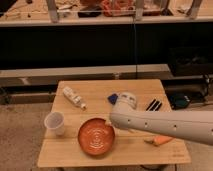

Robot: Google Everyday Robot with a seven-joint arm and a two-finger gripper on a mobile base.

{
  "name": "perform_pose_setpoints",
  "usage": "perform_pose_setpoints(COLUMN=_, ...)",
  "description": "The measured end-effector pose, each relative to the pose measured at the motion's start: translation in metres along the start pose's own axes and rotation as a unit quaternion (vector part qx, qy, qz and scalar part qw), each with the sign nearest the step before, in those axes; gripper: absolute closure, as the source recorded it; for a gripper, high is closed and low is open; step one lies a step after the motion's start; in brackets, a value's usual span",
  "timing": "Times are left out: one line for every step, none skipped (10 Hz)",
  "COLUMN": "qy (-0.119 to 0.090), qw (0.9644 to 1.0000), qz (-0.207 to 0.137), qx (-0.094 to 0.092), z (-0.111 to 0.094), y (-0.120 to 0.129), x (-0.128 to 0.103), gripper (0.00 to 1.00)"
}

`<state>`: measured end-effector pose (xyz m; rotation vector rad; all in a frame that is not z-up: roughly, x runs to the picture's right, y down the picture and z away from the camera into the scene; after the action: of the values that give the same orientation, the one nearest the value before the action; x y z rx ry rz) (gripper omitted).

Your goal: Pick up the ceramic bowl

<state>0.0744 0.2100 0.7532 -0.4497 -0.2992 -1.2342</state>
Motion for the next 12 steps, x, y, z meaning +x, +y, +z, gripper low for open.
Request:
perform_pose_setpoints(qy=-0.003, qw=1.0000, qz=-0.005, qx=-0.001, z=0.005, y=-0.002, x=-0.002, gripper=0.20)
perform_pose_setpoints(qy=-0.006, qw=0.9999, qz=-0.010, qx=-0.001, z=0.011, y=-0.004, x=-0.004, gripper=0.20)
perform_pose_setpoints(qy=-0.009, qw=0.9999, qz=-0.011, qx=-0.001, z=0.014, y=-0.003, x=-0.005, gripper=0.20)
perform_pose_setpoints(qy=-0.013, qw=0.9999, qz=-0.011, qx=-0.001, z=0.017, y=-0.002, x=-0.005, gripper=0.20)
perform_pose_setpoints(qy=-0.016, qw=0.9998, qz=-0.012, qx=-0.002, z=0.021, y=-0.001, x=-0.006, gripper=0.20)
perform_pose_setpoints(qy=-0.020, qw=0.9997, qz=-0.013, qx=0.001, z=0.026, y=-0.003, x=-0.007, gripper=0.20)
perform_pose_setpoints(qy=-0.023, qw=0.9996, qz=-0.014, qx=0.004, z=0.031, y=-0.004, x=-0.008, gripper=0.20)
perform_pose_setpoints(qy=-0.025, qw=0.9996, qz=-0.014, qx=0.007, z=0.034, y=-0.003, x=-0.008, gripper=0.20)
perform_pose_setpoints(qy=-0.028, qw=0.9995, qz=-0.013, qx=0.009, z=0.040, y=-0.002, x=-0.007, gripper=0.20)
perform_pose_setpoints(qy=-0.029, qw=0.9994, qz=-0.012, qx=0.012, z=0.043, y=-0.004, x=-0.007, gripper=0.20)
perform_pose_setpoints(qy=-0.030, qw=0.9994, qz=-0.013, qx=0.014, z=0.044, y=-0.006, x=-0.007, gripper=0.20)
perform_pose_setpoints(qy=-0.031, qw=0.9993, qz=-0.014, qx=0.016, z=0.045, y=-0.008, x=-0.007, gripper=0.20)
